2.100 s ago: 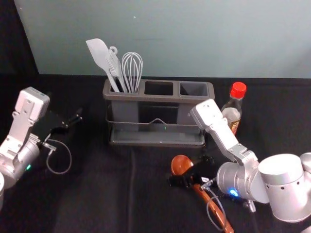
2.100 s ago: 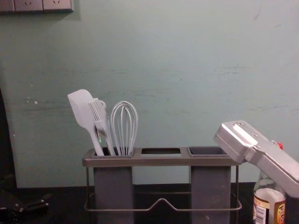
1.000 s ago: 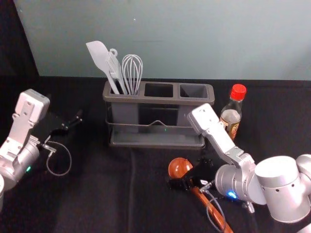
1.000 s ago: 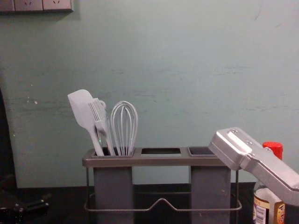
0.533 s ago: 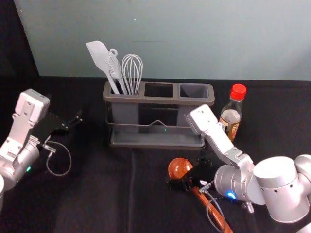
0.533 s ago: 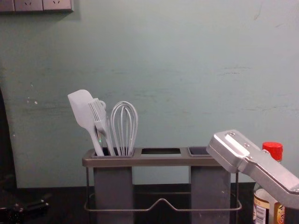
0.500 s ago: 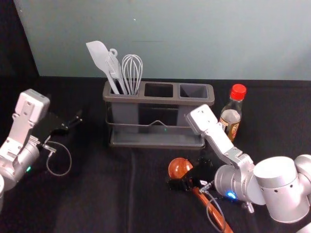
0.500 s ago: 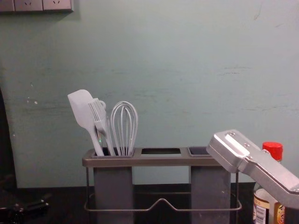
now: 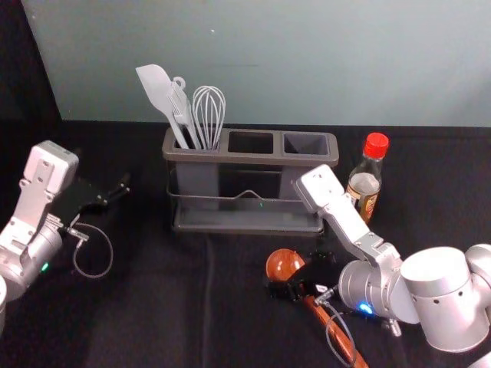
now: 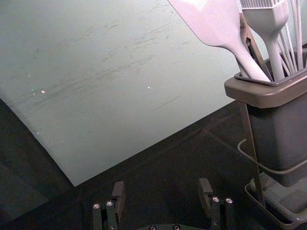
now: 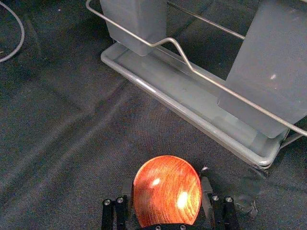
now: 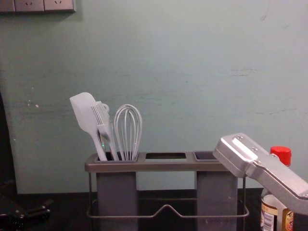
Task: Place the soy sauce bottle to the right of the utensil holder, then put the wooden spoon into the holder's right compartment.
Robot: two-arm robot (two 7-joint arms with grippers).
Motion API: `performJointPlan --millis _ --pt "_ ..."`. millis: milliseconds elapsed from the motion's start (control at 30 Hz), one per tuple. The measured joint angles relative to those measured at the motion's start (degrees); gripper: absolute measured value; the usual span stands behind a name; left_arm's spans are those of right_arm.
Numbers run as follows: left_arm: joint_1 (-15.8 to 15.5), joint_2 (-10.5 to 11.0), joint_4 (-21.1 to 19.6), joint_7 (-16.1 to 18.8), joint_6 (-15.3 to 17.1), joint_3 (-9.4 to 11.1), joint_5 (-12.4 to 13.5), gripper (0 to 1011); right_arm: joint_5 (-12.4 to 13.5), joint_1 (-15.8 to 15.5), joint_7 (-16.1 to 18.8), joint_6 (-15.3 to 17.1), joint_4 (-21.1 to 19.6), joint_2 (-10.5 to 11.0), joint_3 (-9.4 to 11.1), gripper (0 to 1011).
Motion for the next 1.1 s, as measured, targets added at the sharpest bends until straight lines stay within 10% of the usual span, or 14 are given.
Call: performJointPlan --millis 433,1100 --pt "0.0 0.0 -0.01 0.0 -0.01 0.0 0.0 1005 0.05 -0.04 -0.1 -0.01 -0.08 0.0 0.04 839" --pt "0.0 0.0 0.0 0.0 0.0 0.0 0.0 1005 4.42 -8.29 5.74 -29.87 -12.18 4.85 8.08 839"
